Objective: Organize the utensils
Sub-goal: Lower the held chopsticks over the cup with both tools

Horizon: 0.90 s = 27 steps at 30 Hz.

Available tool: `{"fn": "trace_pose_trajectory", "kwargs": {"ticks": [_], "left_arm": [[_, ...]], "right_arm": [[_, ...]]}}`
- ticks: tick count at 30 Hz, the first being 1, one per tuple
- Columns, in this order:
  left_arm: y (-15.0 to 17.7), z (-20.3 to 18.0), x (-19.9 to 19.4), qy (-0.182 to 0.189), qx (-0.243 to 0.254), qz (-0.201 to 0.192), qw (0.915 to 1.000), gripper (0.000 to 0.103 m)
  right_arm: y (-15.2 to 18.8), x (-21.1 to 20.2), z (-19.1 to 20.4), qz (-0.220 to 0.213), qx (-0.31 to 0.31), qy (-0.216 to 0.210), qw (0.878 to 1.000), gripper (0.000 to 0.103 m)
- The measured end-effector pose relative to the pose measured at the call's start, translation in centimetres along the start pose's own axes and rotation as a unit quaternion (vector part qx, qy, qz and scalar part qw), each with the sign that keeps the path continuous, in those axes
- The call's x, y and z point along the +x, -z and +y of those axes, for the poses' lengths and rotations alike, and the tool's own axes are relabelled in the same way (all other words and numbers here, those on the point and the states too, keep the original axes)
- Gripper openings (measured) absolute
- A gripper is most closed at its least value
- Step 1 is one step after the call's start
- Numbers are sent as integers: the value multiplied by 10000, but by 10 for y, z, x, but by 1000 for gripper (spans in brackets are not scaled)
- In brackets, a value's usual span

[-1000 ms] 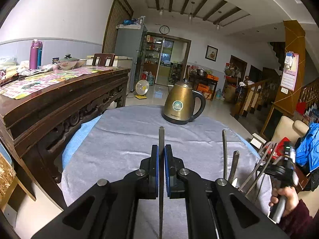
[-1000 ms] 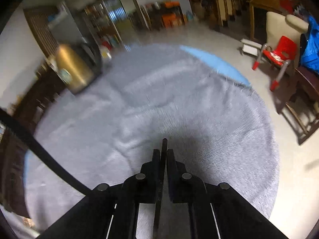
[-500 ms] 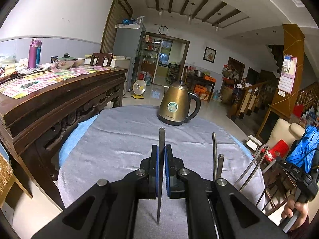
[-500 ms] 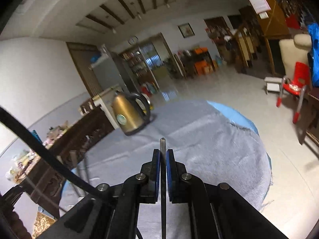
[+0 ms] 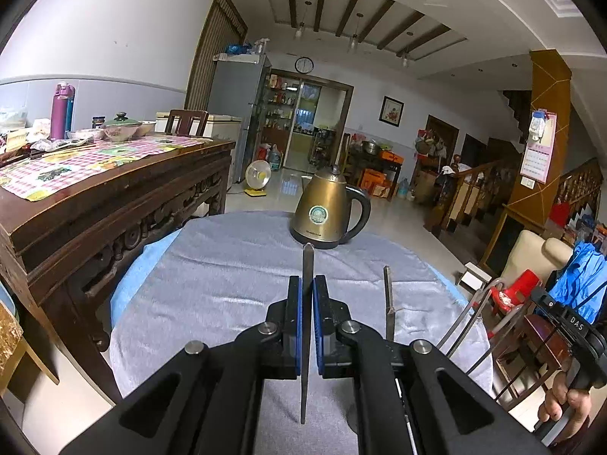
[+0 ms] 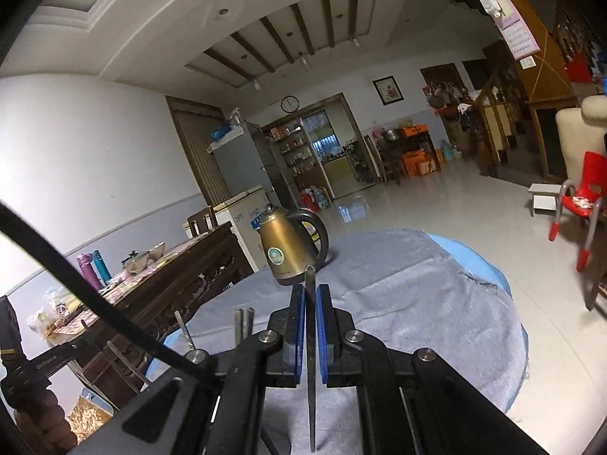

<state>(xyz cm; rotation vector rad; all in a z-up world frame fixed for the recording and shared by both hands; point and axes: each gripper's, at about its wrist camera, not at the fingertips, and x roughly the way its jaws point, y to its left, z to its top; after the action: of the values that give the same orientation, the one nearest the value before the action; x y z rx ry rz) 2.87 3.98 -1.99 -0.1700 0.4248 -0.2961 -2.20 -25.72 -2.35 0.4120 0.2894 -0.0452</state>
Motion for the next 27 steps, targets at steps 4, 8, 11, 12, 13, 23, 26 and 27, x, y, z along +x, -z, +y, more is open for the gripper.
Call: {"fn": "trace_pose_trajectory", "kwargs": {"ticks": [4,8,11,12,13,23,26,27], "left_arm": [[-2,-3,-3,36,25,-24,10000,5],[-3,-7,-8,74,89,-39,9999,5],[-3,-9,-11,113,106,-36,9999,5],[-4,-9,-11,126,109,-42,9999,5],[-3,-10,-13,134,127,-50,9998,5],[5,-23,-12,58,288,156,9994,5],[7,-25,-13,23,313,204,9993,6],[7,-26,-14,21,315,212,9993,6]], "right_arm": [[-3,-7,6,-50,-68,-76,9999,6],[-6,-12,11,-81,-117,-135,9998,6],[-7,-14,15,-82,-153,-149,9997,6],[-8,-15,15,-83,-150,-158,9997,6],[-8,-15,16,-84,-151,-165,9997,6],[-6,-24,25,-62,-232,-201,9995,6],[-4,-24,28,-14,-238,-220,9995,6],[-4,-25,30,-12,-248,-240,9994,6]]}}
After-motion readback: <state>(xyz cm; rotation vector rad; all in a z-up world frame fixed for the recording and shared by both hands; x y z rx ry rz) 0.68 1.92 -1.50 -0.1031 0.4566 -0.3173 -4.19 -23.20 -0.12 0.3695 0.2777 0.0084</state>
